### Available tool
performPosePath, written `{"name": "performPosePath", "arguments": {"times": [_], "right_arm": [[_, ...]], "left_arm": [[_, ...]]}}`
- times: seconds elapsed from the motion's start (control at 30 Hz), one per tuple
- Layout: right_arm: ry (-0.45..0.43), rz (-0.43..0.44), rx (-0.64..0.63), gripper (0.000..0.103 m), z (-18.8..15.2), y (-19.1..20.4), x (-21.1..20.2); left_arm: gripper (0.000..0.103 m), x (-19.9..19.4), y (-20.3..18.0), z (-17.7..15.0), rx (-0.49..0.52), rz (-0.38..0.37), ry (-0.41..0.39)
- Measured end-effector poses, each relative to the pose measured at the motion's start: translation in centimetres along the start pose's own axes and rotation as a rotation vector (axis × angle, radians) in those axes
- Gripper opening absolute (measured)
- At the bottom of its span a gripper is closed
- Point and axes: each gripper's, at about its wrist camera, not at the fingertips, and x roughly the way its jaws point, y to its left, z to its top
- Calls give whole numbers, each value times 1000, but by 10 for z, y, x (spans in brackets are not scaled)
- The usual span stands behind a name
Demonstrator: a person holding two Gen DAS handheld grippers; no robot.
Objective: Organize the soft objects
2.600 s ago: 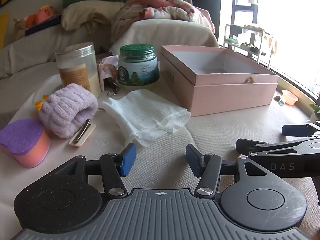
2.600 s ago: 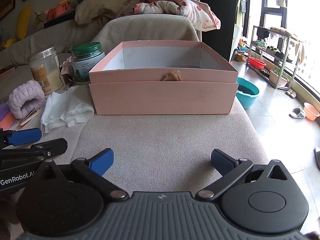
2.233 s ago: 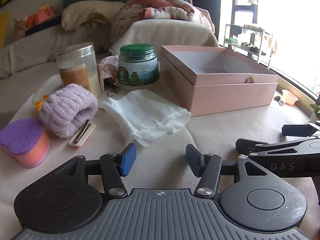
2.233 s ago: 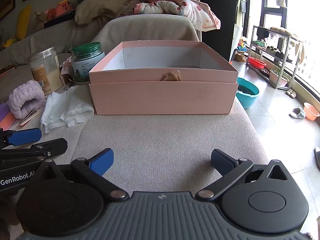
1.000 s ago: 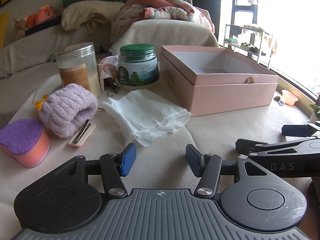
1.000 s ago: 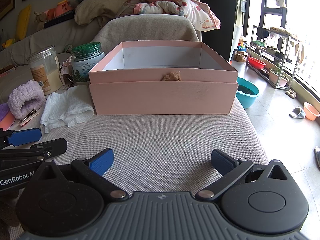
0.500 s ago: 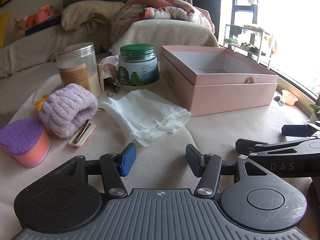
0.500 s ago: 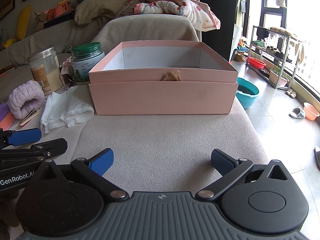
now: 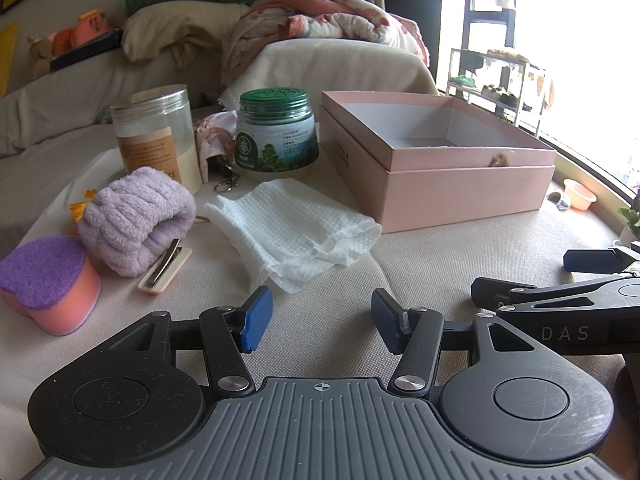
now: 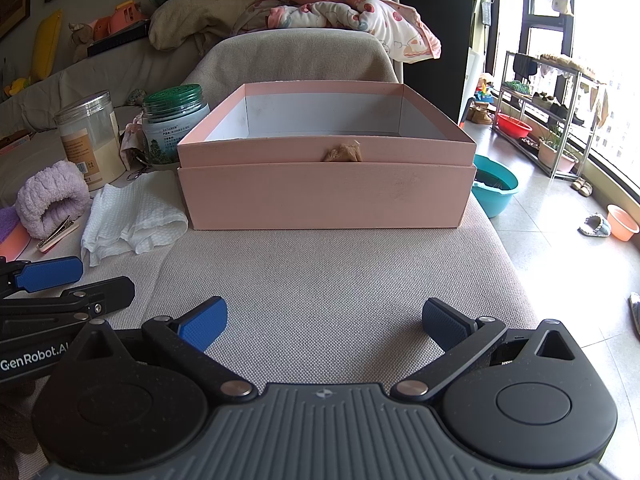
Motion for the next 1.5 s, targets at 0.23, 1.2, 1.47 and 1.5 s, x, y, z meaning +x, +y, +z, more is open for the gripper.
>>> {"name": "performPosePath", "arguments": {"times": [0.23,1.2,1.47,1.5], "right_arm": [[0,0,0,103,0,0,0],[161,45,-45,103,25,-1,8],[243,137,-152,103,33,16,9],[232,153,-170,103,34,22,7]], "left_arm": [[60,0,0,0,0,0,0],[59,-20,25,28,-65,-193,1],[57,-50,177,66,-221,-15,-96],[57,-43,200,69,-250,-25,-67]]}}
